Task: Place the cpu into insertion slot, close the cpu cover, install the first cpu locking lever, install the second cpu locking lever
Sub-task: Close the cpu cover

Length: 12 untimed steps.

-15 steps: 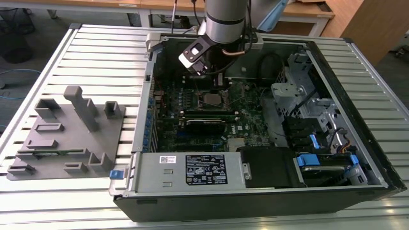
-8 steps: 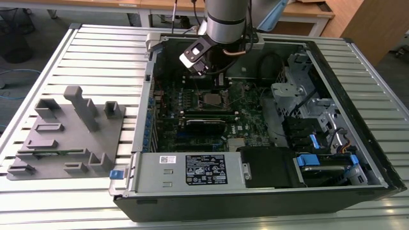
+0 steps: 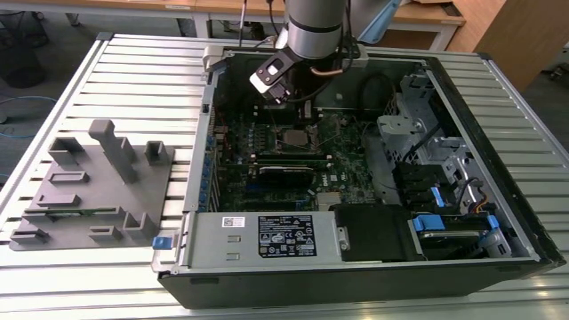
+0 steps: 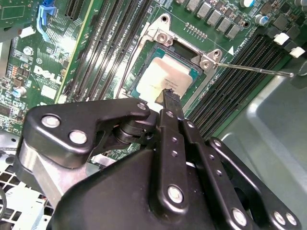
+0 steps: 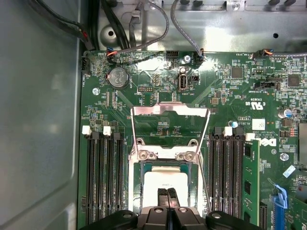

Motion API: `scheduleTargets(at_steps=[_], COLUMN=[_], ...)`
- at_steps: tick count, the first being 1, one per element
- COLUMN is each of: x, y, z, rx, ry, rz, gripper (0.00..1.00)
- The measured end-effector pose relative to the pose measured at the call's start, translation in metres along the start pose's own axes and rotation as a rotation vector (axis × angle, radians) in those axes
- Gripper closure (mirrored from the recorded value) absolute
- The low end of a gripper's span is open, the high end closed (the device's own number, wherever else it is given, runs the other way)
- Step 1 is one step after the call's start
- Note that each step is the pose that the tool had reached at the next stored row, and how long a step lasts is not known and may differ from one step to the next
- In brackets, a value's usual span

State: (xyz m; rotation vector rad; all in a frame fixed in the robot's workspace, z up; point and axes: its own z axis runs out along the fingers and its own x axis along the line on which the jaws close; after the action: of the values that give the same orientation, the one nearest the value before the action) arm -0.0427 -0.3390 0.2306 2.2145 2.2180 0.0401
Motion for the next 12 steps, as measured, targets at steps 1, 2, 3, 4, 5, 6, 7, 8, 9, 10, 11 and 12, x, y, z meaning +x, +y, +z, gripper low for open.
scheduleTargets(at_steps=[1,2,3,4,5,6,7,8,9,10,11,12], x=[0.0000,0.0001,0.0000,0.0001,0.0001,0.0002,0.0002,0.0003,0.0003,0.0003,0.0003,0.0003], y=[0.0000,0.0001,0.0001,0.0001,0.0002,0.0003,0.0003,0.0004,0.0005,0.0005,0.0005,0.0006], z=[-0.0014,-0.0030,-0.0051,-0.0074,-0.0099,-0.0124,-0.0151,-0.0178,-0.0201,-0.0220,-0.0235,-0.0245], rx=[0.0000,-0.0001,0.0000,0.0000,0.0000,-0.0001,0.0001,0.0000,0.0000,0.0000,0.0000,0.0001], ry=[0.0000,0.0001,0.0000,0.0000,0.0000,0.0002,-0.0001,0.0001,0.0001,0.0000,-0.0001,-0.0001], rz=[0.000,0.000,0.000,0.000,0.000,0.000,0.000,0.000,0.000,0.000,0.000,0.000], gripper=[0.89,0.89,0.89,0.89,0.89,0.89,0.89,0.89,0.89,0.89,0.89,0.89])
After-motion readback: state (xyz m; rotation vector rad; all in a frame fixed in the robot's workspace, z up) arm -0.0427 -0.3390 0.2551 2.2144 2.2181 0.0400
